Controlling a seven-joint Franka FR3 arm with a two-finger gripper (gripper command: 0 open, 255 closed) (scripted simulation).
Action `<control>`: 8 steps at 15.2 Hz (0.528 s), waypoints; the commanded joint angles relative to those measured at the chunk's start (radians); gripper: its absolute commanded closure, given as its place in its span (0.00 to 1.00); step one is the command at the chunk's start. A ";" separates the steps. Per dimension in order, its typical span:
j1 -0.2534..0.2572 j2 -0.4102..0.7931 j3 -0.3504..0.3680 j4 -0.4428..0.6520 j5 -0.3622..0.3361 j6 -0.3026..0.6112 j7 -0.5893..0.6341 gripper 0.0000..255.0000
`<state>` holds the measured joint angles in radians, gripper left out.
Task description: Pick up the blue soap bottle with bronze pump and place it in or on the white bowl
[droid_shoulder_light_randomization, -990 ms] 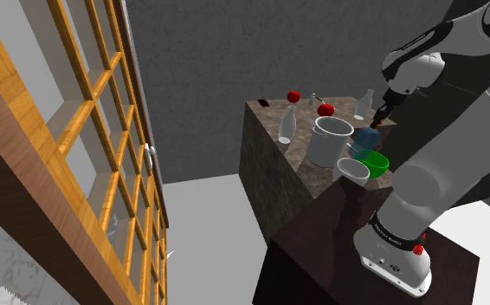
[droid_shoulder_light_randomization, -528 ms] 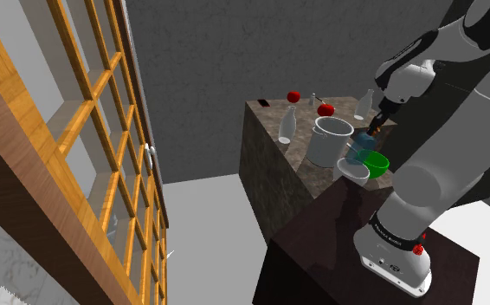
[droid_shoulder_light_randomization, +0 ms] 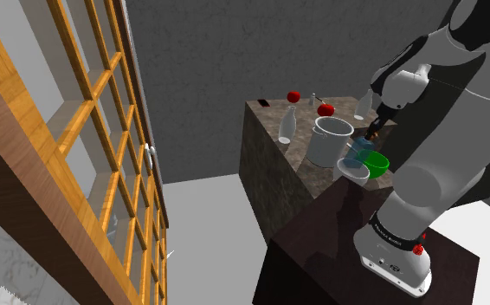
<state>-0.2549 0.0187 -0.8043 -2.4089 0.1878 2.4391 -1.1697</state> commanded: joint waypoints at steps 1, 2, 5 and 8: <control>0.000 0.000 0.000 0.000 0.001 0.001 0.000 1.00; 0.000 0.000 0.000 0.000 0.001 0.001 0.000 1.00; 0.000 0.000 0.000 0.000 0.001 0.001 0.000 0.00; 0.000 0.000 0.000 0.000 0.001 0.001 0.000 0.00</control>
<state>-0.2549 0.0190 -0.8043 -2.4089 0.1885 2.4397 -1.1702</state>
